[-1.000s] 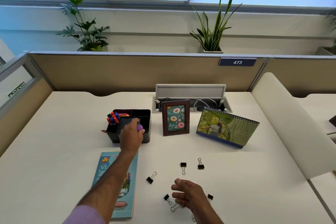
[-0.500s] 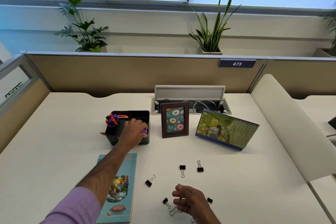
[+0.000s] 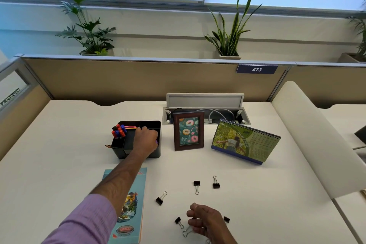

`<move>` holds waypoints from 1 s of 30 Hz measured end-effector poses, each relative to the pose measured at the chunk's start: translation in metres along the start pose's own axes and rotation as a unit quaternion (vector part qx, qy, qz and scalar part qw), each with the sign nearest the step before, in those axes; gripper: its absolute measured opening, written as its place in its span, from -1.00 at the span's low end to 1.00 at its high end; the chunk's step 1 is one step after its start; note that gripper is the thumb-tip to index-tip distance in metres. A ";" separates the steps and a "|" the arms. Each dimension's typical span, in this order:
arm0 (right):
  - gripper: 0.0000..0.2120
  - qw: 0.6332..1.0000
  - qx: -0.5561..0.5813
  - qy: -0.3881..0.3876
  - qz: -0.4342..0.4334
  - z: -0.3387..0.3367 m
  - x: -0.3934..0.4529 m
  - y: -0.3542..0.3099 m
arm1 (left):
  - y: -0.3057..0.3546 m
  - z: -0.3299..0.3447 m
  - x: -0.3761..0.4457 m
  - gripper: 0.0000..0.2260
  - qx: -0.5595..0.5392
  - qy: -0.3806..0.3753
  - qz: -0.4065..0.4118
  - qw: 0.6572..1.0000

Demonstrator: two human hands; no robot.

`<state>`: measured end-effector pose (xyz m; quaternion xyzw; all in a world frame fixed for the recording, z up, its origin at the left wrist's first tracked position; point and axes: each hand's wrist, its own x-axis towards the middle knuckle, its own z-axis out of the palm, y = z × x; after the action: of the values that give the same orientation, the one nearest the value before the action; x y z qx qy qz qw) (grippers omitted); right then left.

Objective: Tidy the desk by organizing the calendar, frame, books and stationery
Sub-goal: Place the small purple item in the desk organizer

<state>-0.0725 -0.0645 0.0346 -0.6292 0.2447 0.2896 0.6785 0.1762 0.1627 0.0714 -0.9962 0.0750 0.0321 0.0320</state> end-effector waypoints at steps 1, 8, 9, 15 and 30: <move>-0.30 1.000 0.002 0.002 0.003 0.001 -0.001 0.000 | 0.001 -0.003 0.003 -0.90 0.004 -0.019 0.005 1.000; -0.47 1.000 0.006 0.010 0.012 0.000 -0.004 0.003 | 0.004 -0.006 0.020 -0.78 0.017 -0.110 0.015 0.994; -0.48 1.000 0.008 0.012 0.012 -0.001 -0.005 0.003 | 0.004 -0.005 0.021 -0.77 0.019 -0.109 0.016 0.994; -0.44 1.000 -0.003 0.012 0.015 -0.006 -0.006 0.009 | -0.001 -0.004 0.022 -0.80 -0.004 -0.135 0.018 0.991; -0.06 1.000 -0.002 0.015 0.001 -0.006 -0.011 0.007 | -0.021 0.000 -0.004 -0.74 -0.279 -0.027 -0.053 0.959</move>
<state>-0.0849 -0.0708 0.0367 -0.6342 0.2551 0.2814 0.6734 0.1755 0.1838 0.0731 -0.9669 0.0095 0.0766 -0.2431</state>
